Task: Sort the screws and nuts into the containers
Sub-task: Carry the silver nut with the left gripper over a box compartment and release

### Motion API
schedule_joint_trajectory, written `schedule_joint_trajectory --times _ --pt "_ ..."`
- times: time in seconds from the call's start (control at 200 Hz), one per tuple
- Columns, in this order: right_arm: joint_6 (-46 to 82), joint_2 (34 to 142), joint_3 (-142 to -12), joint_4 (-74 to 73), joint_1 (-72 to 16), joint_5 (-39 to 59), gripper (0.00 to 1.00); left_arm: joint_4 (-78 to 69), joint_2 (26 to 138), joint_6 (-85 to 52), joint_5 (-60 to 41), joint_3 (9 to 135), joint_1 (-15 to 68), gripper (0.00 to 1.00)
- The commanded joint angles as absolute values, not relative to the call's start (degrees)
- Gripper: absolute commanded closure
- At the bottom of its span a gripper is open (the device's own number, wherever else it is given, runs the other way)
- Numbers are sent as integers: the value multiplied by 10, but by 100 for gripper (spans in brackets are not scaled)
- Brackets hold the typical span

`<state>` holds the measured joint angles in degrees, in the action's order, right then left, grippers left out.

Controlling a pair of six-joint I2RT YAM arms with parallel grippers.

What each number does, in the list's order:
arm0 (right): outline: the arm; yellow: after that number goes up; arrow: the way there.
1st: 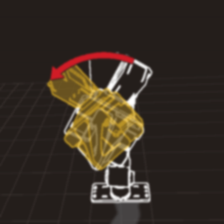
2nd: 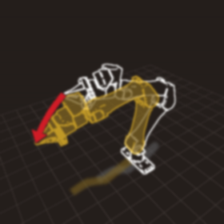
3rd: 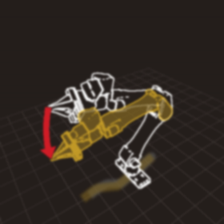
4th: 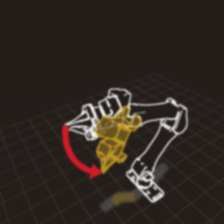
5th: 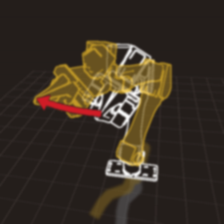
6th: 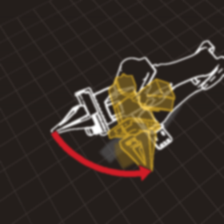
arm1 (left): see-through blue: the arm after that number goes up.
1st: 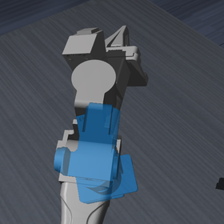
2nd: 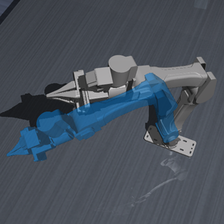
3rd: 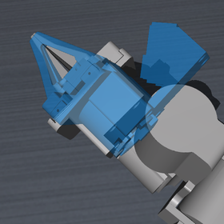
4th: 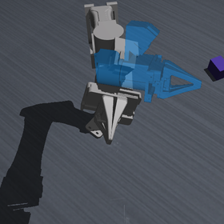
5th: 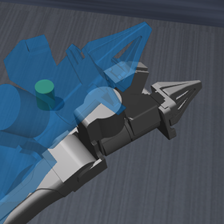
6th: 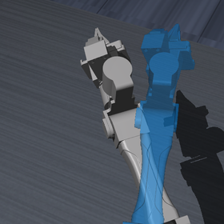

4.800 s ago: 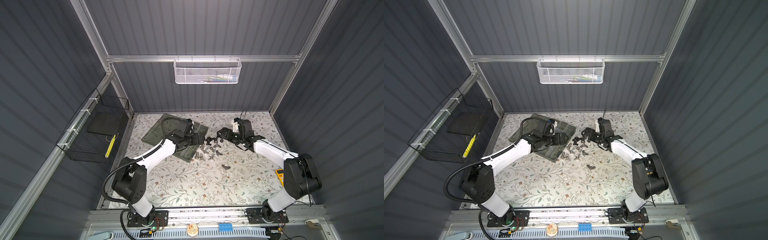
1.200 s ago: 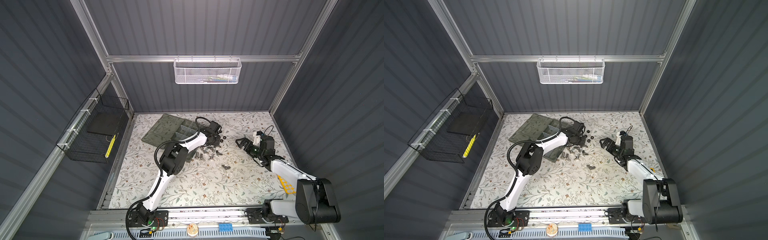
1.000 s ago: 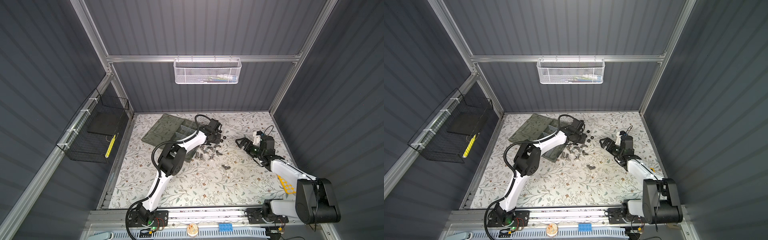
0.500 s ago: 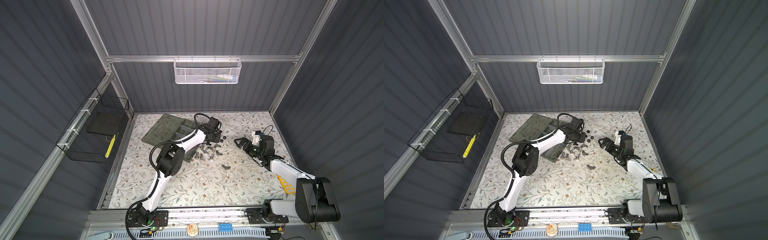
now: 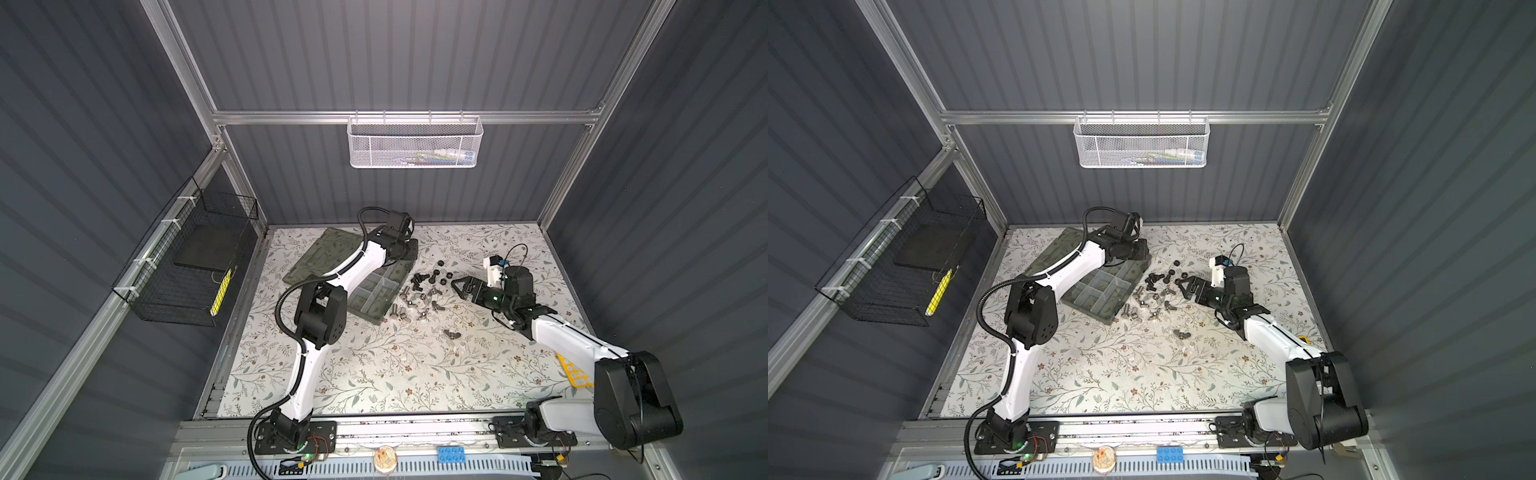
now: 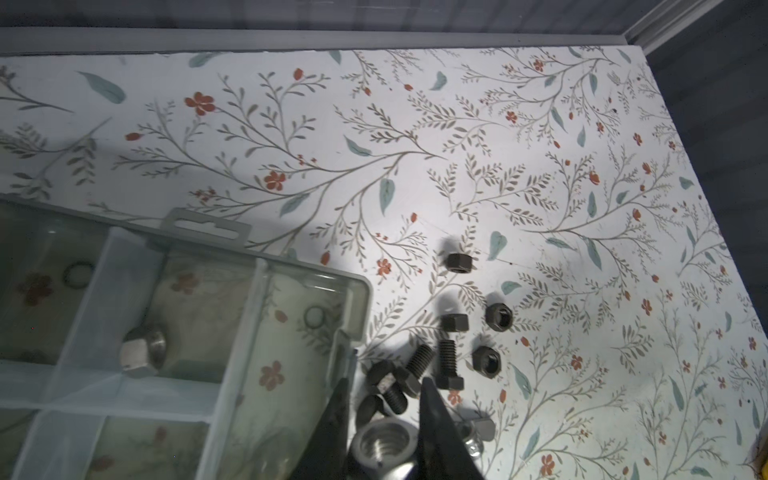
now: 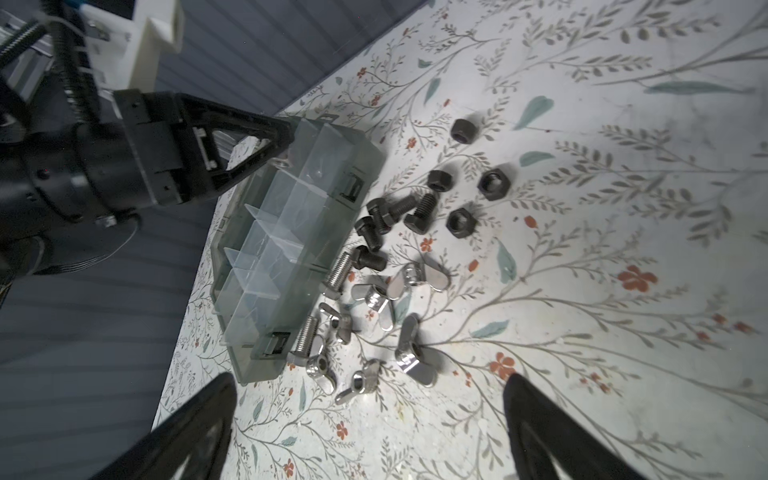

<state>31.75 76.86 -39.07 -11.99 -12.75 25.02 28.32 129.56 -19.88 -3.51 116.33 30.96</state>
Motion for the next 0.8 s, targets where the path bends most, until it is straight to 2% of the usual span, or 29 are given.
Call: schedule_joint_trajectory --times 0.0,0.32,0.796 --pt "305 788 -422 -109 -140 239 1 281 1291 -196 -52 1187 289 76" --pt "318 854 -503 -83 -163 240 1 269 1331 -203 -55 1207 254 76" --pt "331 879 -489 -93 -168 241 1 254 1372 -191 -30 1180 242 75"
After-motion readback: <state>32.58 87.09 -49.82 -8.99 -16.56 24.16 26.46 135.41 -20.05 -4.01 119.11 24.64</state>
